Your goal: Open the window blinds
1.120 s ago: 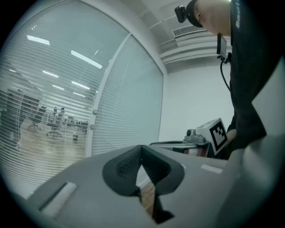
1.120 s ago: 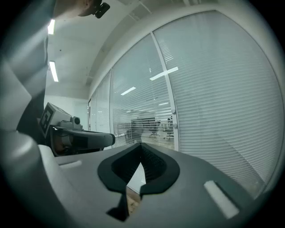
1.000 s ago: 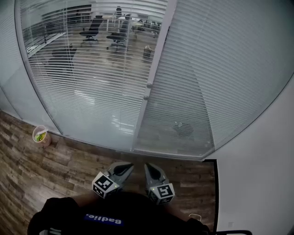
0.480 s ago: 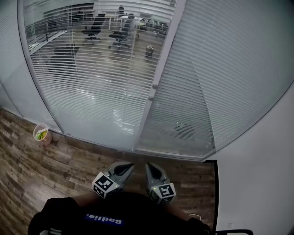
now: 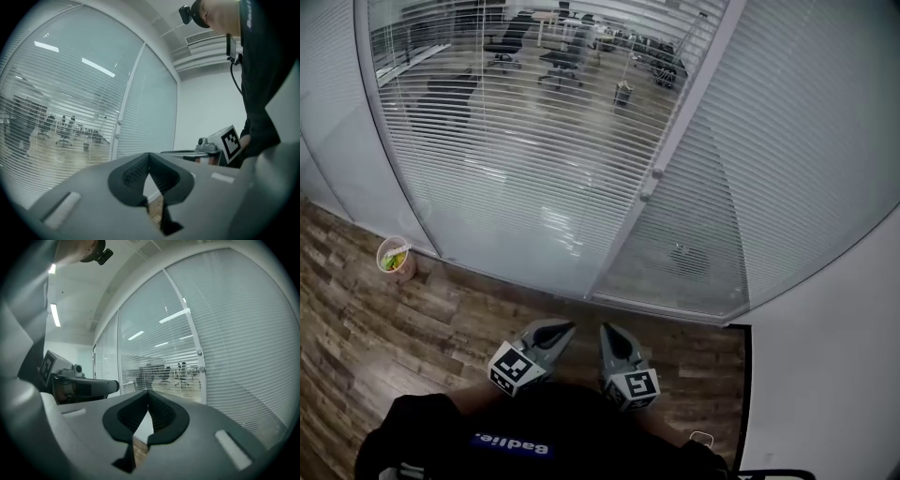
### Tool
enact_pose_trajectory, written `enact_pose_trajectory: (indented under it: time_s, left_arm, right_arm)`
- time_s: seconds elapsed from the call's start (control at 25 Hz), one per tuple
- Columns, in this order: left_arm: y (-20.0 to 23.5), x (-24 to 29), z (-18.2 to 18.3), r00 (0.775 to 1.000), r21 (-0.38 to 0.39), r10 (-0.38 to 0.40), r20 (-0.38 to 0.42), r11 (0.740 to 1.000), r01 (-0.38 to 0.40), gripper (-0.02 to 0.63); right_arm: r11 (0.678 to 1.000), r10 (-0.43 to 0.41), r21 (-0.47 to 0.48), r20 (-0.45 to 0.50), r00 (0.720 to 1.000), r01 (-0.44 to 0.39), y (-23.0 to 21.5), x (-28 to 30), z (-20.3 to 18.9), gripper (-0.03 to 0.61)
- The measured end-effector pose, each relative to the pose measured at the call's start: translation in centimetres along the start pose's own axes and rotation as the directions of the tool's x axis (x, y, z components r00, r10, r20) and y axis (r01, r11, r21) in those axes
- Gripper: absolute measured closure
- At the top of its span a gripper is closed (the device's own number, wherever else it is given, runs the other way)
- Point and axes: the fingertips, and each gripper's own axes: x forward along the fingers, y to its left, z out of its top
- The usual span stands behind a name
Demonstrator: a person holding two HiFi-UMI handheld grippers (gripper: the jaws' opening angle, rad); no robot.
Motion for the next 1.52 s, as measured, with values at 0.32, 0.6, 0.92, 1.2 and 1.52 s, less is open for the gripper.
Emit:
enact_pose_trajectory:
  time_s: [0.32, 0.6, 0.92, 1.2, 1.52]
  left_arm:
    - [1.9, -1.2, 0.0, 1.0, -0.032, -0.024, 0.011, 0.999, 0.024, 0.615]
    - [4.1, 1.9, 0.8, 1.0, -0.029, -0.025, -0.005, 0.999, 0.025, 0.615]
    - [6.7, 8.7, -0.6, 1.0, 0.031, 0.014, -0.023, 0.999, -0.013, 0.614]
    - [7.9, 12.1, 0.2, 0.996, 0.057, 0.085, -0.041, 0.995, -0.083, 0.615]
    - [10.0, 14.9, -1.4, 0.994, 0.049, 0.094, -0.058, 0.995, -0.091, 0.615]
  right_arm:
    - [0.999, -0.04, -0.006, -0.027, 0.999, 0.04, 1.0, 1.4, -0.3, 0.575]
    - [0.999, -0.034, 0.008, -0.037, 0.999, 0.035, -1.5, 4.1, 1.3, 0.575]
    - [1.0, -0.009, 0.03, 0.035, 0.999, 0.008, -9.2, 7.9, 0.5, 0.575]
    - [0.997, 0.023, 0.074, 0.075, 0.997, -0.028, -13.7, 9.6, 1.5, 0.574]
    - [0.996, 0.019, 0.092, 0.041, 0.999, -0.023, -17.0, 12.0, -0.7, 0.561]
